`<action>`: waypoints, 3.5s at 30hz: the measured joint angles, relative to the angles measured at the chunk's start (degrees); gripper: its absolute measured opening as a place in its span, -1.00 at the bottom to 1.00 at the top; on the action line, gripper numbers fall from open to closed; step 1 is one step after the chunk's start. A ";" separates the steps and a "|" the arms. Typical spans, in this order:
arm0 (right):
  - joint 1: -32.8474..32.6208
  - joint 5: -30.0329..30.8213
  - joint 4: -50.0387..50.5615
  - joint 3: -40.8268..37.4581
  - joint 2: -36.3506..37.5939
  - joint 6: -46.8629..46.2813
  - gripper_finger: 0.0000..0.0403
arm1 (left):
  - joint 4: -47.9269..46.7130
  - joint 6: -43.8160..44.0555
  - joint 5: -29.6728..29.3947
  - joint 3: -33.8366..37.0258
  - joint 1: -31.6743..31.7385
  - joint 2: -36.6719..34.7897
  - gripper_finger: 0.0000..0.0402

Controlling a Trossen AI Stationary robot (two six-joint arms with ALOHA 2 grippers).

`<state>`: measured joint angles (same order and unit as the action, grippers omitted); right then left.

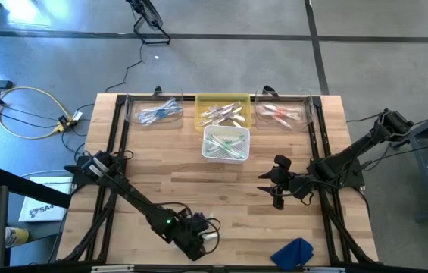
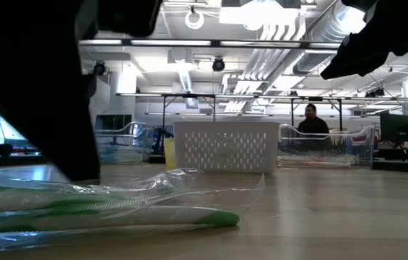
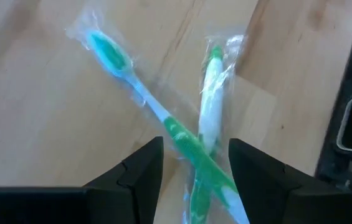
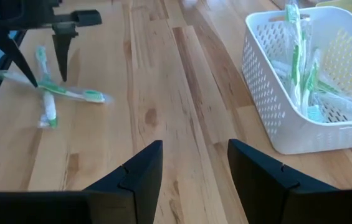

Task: Pick & Place Toothbrushes
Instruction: Put the green toothbrush into the white bin

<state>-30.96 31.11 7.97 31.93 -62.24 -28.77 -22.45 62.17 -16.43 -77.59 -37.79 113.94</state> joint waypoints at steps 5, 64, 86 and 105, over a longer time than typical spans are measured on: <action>0.00 0.00 -0.07 0.01 -0.01 0.04 -0.14 | 0.79 -0.13 1.35 -0.01 0.71 1.36 -0.12; -0.17 -7.65 -0.40 0.02 0.00 0.52 -0.14 | -3.36 -21.40 8.18 -6.88 12.80 2.26 -0.88; -0.17 -7.56 -0.97 0.04 0.00 -0.15 -0.14 | -4.30 -19.67 11.40 -6.84 12.65 4.21 -0.88; -0.17 -7.56 -0.90 0.04 0.00 -0.12 -0.14 | -1.24 -21.42 11.22 -6.90 12.67 5.07 -0.56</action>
<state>-31.14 23.55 7.07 31.97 -62.24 -28.88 -23.69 40.75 -5.21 -84.49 -25.12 119.01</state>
